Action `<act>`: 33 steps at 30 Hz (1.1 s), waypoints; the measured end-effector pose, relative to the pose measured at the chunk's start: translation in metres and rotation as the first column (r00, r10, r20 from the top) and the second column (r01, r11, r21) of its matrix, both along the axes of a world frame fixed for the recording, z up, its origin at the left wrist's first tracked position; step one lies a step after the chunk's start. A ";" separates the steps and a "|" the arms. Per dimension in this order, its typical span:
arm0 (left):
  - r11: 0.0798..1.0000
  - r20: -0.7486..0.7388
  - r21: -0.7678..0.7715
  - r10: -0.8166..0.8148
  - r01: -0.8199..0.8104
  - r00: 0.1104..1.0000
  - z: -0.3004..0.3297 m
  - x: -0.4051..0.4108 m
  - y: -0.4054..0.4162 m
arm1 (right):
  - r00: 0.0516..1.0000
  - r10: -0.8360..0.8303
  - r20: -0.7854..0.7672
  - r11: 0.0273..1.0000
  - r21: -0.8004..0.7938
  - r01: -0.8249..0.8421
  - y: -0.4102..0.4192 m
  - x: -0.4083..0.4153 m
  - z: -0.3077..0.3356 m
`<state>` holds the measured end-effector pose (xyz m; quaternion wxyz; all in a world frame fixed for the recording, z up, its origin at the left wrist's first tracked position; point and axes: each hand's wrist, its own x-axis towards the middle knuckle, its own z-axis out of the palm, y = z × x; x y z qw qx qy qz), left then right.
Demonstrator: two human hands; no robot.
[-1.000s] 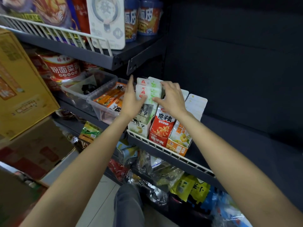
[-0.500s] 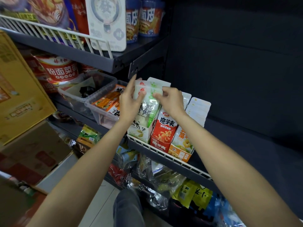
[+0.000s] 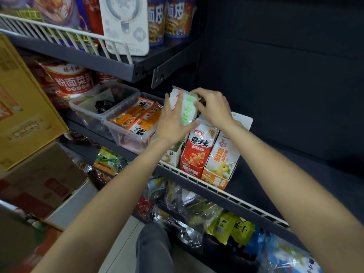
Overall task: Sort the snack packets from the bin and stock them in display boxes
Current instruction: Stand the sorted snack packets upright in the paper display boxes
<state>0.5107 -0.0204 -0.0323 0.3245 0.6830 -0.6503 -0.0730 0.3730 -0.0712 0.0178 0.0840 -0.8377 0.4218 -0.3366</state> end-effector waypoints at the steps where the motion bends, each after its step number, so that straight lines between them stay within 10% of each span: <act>1: 1.000 0.012 -0.005 0.015 -0.015 1.000 -0.001 -0.001 -0.002 | 0.999 -0.032 -0.023 0.999 -0.004 0.032 -0.003 0.000 0.001; 5: 0.996 0.111 -0.072 0.052 -0.044 0.992 -0.005 0.001 -0.007 | 0.999 -0.044 0.006 0.994 0.102 0.043 -0.018 0.001 0.005; 21: 0.870 -0.243 -0.423 0.162 -0.254 0.957 -0.001 -0.016 -0.011 | 0.868 -0.131 0.479 0.911 0.403 -0.084 -0.031 0.001 -0.002; 28: 0.944 0.070 -0.289 0.184 -0.156 0.980 0.003 -0.014 -0.014 | 0.993 -0.078 -0.088 0.992 0.091 0.086 -0.023 0.007 0.002; 33: 0.985 0.206 -0.134 0.133 -0.107 0.969 0.008 -0.008 -0.018 | 0.979 -0.142 0.145 0.990 0.045 0.137 -0.025 0.004 0.010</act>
